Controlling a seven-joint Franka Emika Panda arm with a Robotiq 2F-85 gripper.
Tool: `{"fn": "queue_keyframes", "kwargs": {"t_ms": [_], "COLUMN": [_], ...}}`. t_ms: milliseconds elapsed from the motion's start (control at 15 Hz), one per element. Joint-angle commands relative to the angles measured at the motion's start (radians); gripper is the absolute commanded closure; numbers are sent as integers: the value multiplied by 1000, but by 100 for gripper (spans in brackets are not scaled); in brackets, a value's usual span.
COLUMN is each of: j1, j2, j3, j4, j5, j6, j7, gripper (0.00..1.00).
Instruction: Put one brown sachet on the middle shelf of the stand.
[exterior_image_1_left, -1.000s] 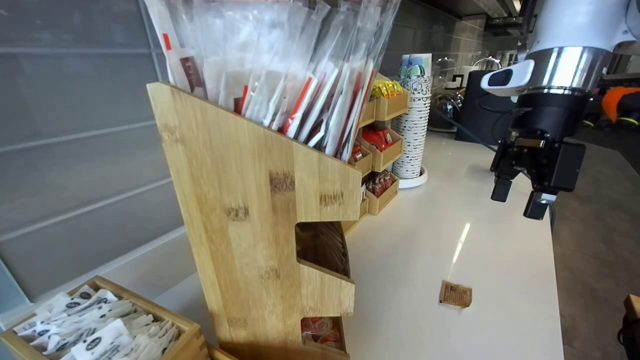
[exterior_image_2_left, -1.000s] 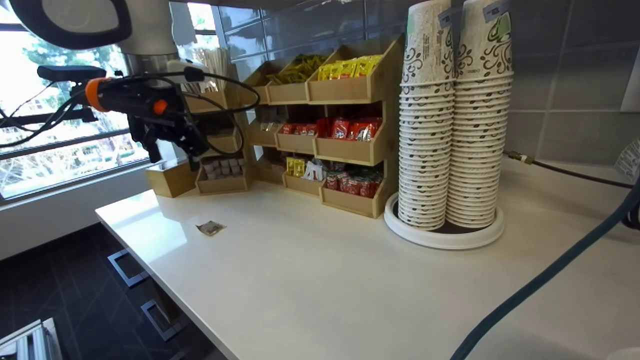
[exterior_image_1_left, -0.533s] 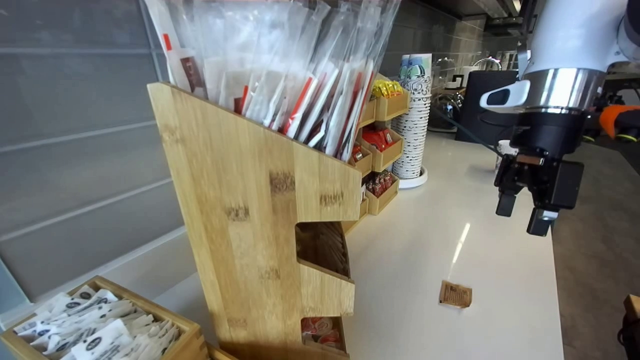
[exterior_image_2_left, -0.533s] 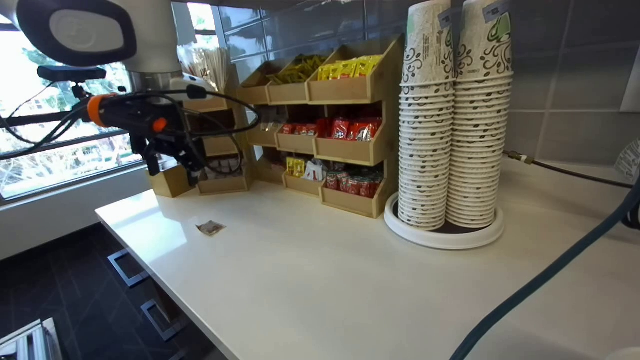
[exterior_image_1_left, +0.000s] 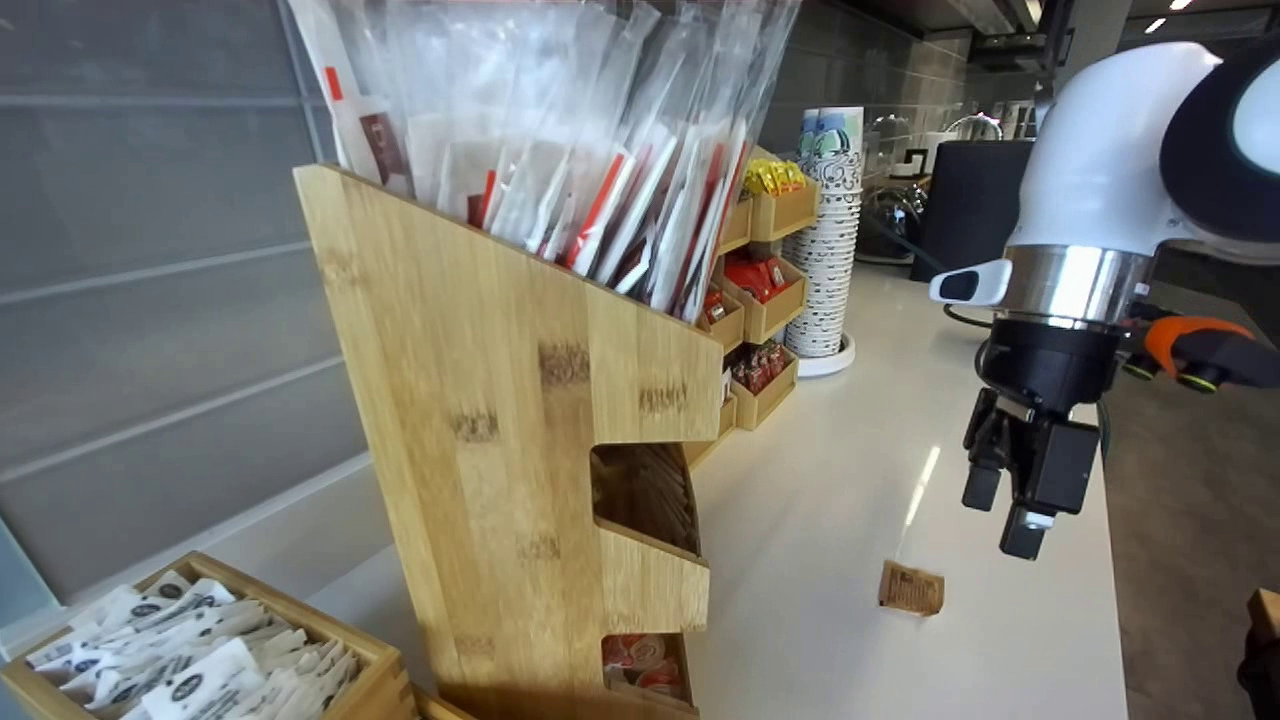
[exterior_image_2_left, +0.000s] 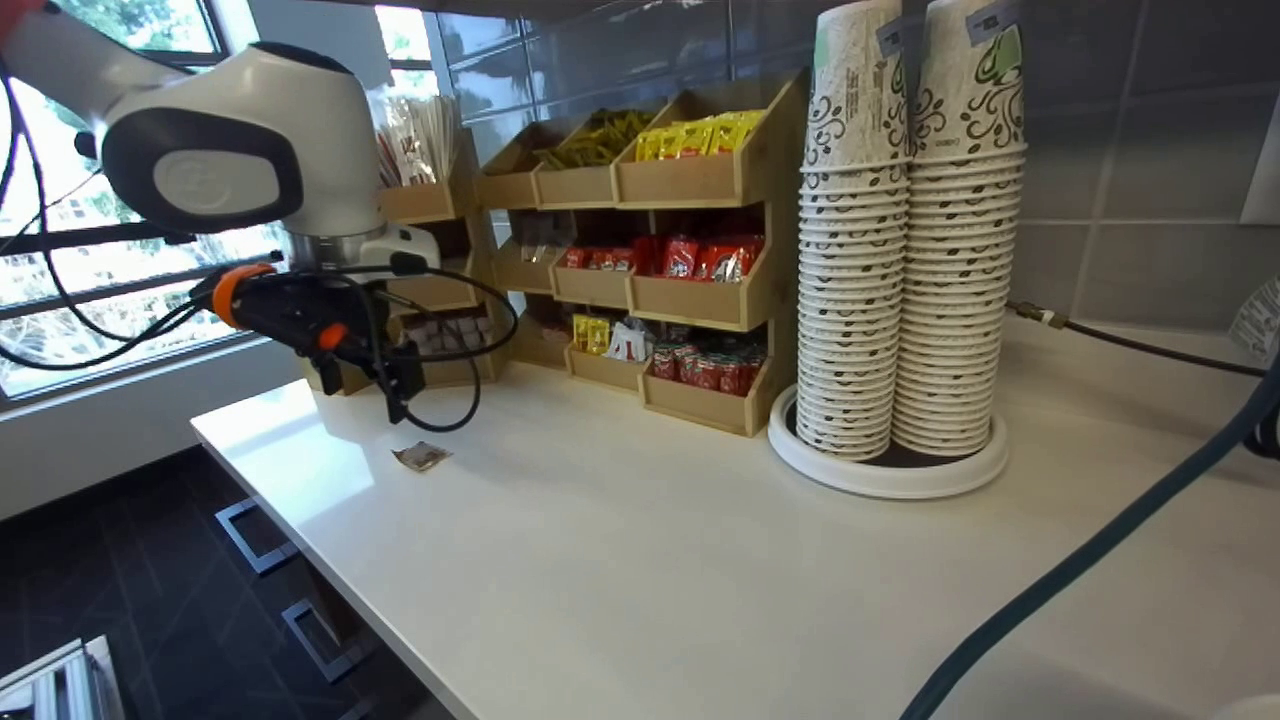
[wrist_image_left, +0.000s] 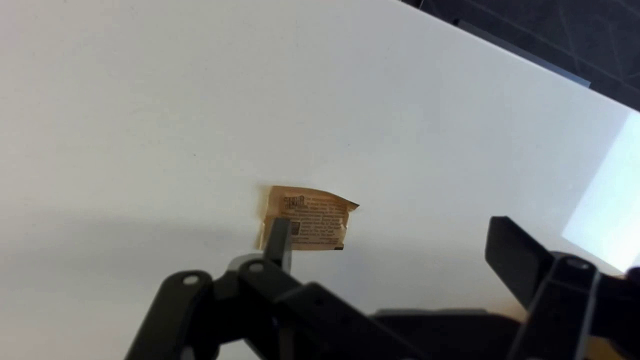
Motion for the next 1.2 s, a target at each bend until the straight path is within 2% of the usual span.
{"fn": "queue_keyframes", "kwargs": {"t_ms": [0, 200, 467, 933, 1067, 1133], "j1": [6, 0, 6, 15, 31, 28], "j2": [73, 123, 167, 198, 201, 205], "j3": [27, 49, 69, 122, 120, 125], "j4": [-7, -2, 8, 21, 18, 18], "j5": [68, 81, 74, 48, 95, 87], "j6": [99, 144, 165, 242, 275, 283], "j7": [-9, 0, -71, -254, -356, -360], "gripper": [0, 0, 0, 0, 0, 0]}}
